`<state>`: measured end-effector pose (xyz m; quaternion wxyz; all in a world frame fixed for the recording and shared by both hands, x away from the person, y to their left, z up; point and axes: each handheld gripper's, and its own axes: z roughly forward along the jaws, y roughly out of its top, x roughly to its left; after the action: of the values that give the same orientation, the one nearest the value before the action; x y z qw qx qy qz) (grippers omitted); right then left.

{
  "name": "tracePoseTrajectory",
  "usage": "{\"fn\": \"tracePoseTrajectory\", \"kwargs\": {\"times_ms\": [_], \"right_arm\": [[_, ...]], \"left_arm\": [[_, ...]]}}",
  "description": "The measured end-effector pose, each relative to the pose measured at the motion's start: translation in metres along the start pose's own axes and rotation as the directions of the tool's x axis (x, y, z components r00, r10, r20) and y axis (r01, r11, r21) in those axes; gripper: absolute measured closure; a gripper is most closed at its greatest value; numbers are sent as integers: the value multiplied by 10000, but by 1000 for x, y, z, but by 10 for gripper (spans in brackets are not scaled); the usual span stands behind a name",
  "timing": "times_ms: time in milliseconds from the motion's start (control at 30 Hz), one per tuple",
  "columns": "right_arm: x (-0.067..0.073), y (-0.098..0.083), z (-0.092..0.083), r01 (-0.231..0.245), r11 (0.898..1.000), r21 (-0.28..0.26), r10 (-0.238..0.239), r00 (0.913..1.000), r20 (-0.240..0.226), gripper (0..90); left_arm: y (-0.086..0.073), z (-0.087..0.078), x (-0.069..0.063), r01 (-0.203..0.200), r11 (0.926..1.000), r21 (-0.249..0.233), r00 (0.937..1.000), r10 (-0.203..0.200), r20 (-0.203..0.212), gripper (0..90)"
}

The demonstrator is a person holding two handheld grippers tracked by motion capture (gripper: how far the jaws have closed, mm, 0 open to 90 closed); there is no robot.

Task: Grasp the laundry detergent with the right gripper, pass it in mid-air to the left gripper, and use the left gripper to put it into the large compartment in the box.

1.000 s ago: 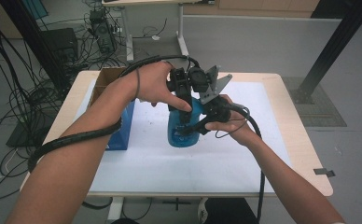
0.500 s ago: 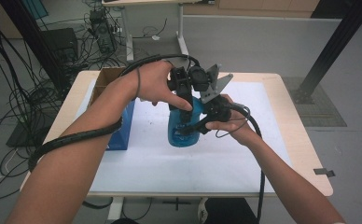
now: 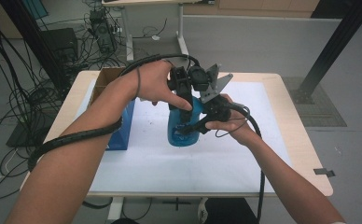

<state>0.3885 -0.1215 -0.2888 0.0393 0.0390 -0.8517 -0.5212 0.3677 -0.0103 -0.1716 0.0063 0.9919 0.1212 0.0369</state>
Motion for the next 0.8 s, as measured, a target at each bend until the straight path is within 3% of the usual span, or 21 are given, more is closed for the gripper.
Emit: {"fn": "tracePoseTrajectory", "kwargs": {"times_ms": [800], "right_arm": [[-2, -1, 1, -84, 10000, -8, 84, 10000, 33, 420]], "left_arm": [[-1, 1, 2, 75, 9999, -91, 10000, -76, -47, 374]]}}
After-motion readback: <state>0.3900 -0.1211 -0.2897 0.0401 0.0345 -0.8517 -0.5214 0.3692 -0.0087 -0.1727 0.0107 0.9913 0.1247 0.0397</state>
